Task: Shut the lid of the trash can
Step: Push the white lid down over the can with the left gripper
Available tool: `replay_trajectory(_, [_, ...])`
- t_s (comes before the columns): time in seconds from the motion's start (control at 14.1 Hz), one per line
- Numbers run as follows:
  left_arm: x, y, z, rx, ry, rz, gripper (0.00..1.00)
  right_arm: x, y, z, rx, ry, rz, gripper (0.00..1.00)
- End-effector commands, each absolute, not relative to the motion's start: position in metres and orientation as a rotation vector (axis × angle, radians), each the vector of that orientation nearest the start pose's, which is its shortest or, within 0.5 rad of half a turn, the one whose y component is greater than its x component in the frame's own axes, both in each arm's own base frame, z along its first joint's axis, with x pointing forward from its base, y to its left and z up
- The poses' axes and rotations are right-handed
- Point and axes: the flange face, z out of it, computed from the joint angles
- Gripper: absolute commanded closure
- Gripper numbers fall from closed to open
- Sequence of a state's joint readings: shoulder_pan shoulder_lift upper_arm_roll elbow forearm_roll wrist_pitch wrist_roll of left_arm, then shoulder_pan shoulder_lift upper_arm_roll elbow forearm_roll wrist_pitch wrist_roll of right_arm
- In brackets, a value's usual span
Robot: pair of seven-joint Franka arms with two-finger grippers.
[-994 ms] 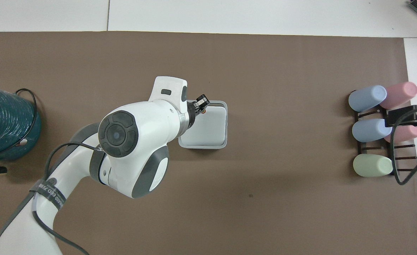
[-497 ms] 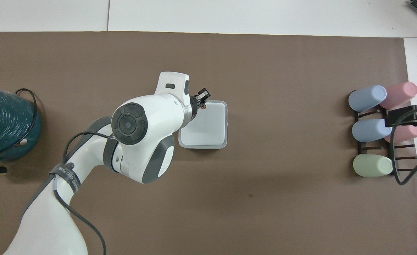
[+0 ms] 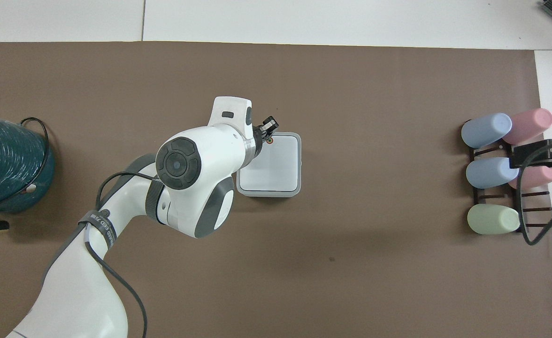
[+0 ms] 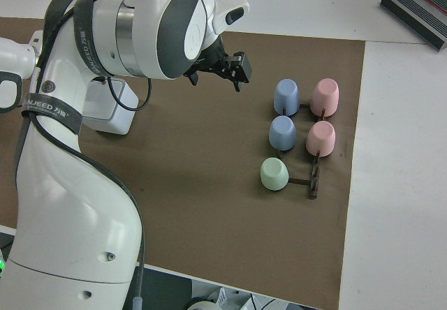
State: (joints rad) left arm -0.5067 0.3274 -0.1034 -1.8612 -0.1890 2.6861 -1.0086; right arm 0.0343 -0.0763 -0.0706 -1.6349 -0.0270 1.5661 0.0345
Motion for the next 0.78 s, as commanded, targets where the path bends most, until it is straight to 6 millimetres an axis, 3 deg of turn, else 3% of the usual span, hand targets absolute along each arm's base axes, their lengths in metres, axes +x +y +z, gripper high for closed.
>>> replay_trajectory(0.0, [0.561, -0.375, 0.371, -3.433, -0.983, -0.407, 1.00, 0.527, -0.023, 0.634, -3.166, 0.085, -0.002, 0.00])
replay_trajectory(0.28, [0.567, -0.378, 0.387, -3.428, -0.982, -0.367, 1.00, 0.527, -0.023, 0.635, -3.166, 0.088, -0.004, 0.00])
replay_trajectory(0.71, [0.579, -0.372, 0.460, -3.364, -0.901, -0.172, 1.00, 0.527, -0.023, 0.635, -3.166, 0.088, -0.002, 0.00])
